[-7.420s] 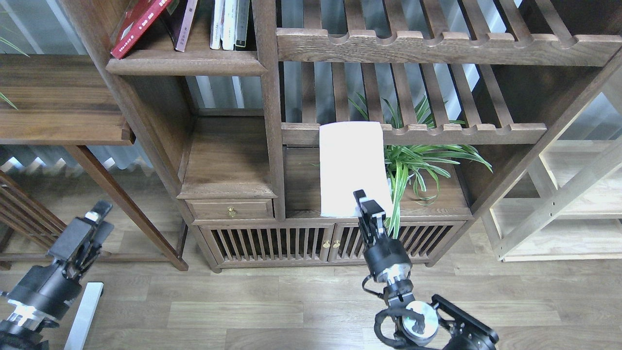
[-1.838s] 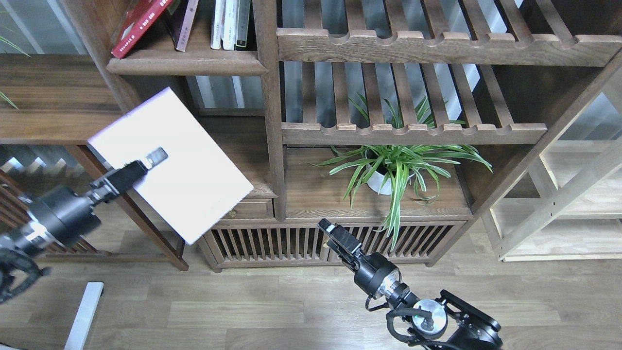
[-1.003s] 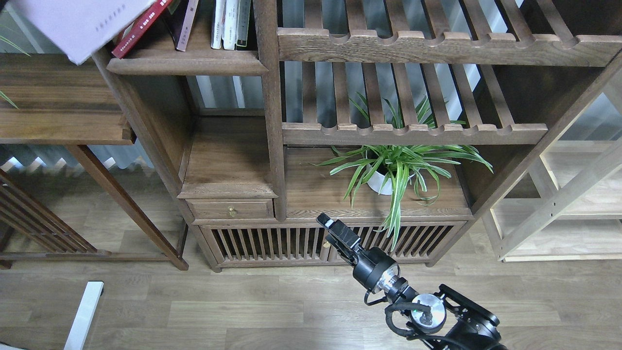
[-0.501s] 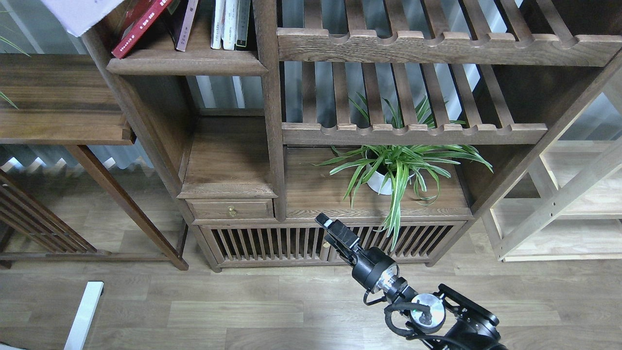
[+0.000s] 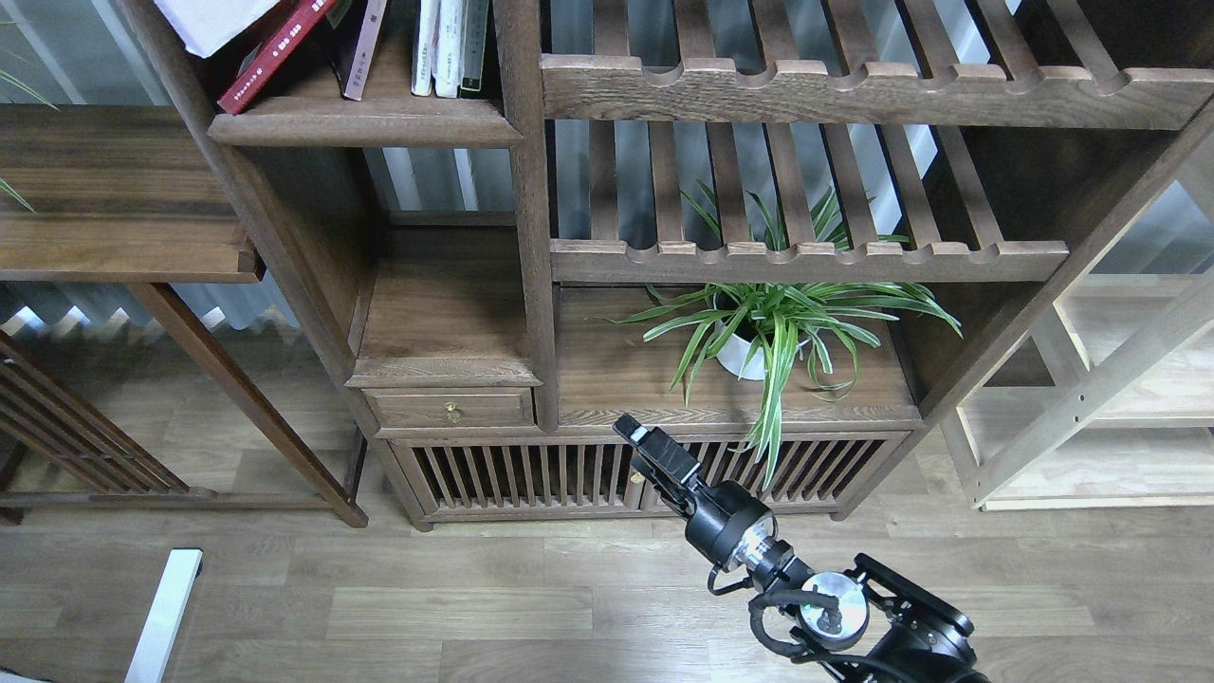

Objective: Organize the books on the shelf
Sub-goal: 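Insert the white book into the upper shelf slot with the left gripper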

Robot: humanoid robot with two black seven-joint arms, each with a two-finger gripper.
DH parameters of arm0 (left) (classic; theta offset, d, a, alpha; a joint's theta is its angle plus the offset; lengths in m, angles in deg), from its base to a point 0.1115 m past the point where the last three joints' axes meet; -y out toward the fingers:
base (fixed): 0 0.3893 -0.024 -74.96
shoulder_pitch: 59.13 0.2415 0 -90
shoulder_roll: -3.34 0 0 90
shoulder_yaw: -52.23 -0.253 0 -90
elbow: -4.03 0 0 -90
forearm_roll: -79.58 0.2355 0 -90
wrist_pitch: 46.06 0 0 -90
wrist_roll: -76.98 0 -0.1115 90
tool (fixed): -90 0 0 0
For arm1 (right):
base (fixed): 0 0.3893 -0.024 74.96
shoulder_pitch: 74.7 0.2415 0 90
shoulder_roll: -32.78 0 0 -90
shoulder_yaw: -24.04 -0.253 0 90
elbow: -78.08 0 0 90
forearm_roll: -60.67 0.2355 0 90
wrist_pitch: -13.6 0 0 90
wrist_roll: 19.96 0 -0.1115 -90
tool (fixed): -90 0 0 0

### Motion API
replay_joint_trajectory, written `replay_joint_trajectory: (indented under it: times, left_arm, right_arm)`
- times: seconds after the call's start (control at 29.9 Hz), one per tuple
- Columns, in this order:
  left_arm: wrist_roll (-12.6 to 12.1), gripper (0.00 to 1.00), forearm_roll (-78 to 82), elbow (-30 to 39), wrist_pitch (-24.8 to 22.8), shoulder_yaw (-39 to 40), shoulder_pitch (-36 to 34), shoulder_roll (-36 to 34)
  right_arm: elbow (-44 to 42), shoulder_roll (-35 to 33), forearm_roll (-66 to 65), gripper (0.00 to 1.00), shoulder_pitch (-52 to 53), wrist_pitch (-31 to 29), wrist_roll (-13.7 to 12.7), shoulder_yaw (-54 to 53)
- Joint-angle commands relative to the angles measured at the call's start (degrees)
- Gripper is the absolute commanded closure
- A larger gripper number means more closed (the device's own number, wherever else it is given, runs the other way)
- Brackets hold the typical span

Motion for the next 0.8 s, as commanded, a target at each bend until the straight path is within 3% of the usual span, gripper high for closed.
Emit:
replay_joint_trajectory:
  times: [0.0,0.43,0.77]
  left_arm:
    - [0.0,0.96,0.2,-3.3,0.0,-2.1,-3.1,0.8]
    - [0.0,0.96,1.2,-20.1,0.1,-10.8,-15.7,7.4]
    - [0.0,0.96,5.3,-26.2,0.3,-11.6,-19.4,15.6]
  right_arm:
    - [0.3,0.0,0.0,0.00,0.0,0.0,0.0,-0.1]
    - [0.8,0.0,0.1,0.00,-0.5,0.0,0.1,-0.4]
    - [1.6,0.0,0.4,0.00,-0.9,0.0,0.1,-0.4]
